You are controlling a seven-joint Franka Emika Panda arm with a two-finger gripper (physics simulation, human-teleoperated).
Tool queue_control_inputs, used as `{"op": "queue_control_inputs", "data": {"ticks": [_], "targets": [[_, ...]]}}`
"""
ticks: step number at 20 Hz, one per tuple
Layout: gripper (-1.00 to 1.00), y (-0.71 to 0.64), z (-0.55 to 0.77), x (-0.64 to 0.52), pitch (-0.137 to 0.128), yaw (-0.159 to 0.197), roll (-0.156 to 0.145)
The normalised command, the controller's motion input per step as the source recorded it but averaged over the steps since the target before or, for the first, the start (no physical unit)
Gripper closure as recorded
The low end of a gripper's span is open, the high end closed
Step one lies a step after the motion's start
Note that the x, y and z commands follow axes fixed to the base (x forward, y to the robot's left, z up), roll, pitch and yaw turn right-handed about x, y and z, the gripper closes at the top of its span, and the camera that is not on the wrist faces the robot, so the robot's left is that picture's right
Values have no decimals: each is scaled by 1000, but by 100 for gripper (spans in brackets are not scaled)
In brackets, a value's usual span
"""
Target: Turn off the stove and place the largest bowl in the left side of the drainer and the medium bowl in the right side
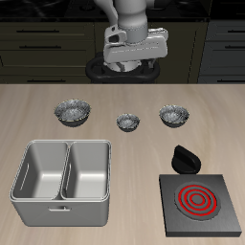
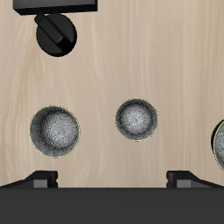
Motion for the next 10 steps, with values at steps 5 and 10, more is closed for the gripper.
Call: {"op": "queue_control_inputs", "data": {"ticks": [5, 10], "targets": [[-100, 233, 98, 460, -26, -2, -12], [-100, 169, 79, 395, -44, 11, -64]]}}
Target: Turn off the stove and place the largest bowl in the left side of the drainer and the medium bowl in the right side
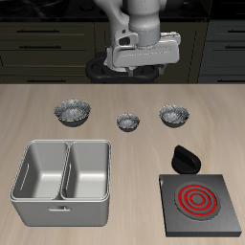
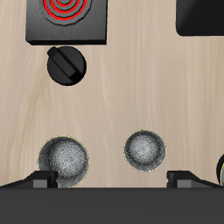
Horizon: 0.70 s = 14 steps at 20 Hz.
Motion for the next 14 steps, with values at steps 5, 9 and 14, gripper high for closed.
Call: {"op": "queue_control_inputs", "data": {"ticks": [5, 9, 14], "targets": [[-100, 319, -6, 316, 10, 0, 10], [-100, 316, -23, 354, 16, 26, 9], [-100, 251, 71, 237, -3, 20, 1]]}}
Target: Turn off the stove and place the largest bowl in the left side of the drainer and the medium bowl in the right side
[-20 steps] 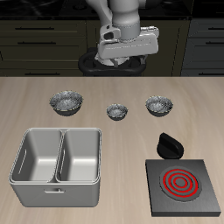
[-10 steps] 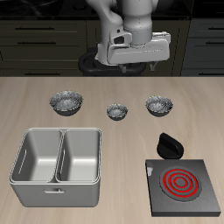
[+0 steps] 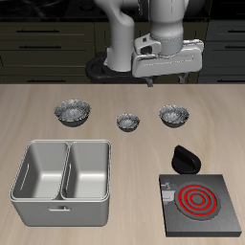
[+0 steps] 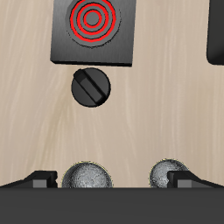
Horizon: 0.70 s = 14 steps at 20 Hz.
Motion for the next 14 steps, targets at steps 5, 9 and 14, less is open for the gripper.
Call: {"op": "queue_control_inputs", "data": {"ticks": [5, 9, 14], "targets": [[-100, 187, 78, 239, -31, 32, -16], [-100, 80, 46, 285, -30, 46, -7], [-100, 108, -42, 273, -2, 44, -26]]}}
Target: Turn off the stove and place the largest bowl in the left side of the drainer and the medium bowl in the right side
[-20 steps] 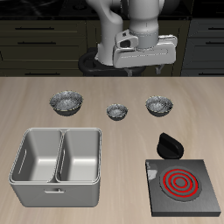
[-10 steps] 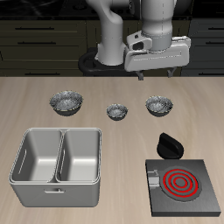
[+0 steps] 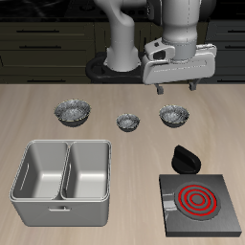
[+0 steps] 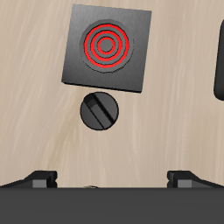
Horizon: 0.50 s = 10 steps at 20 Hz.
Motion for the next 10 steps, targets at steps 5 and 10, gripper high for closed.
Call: {"op": "queue_control_inputs", "data": {"ticks": [5, 10], "targets": [[-100, 96, 20, 185, -5, 40, 21], [-100, 39, -32, 183, -9, 68, 9]]}}
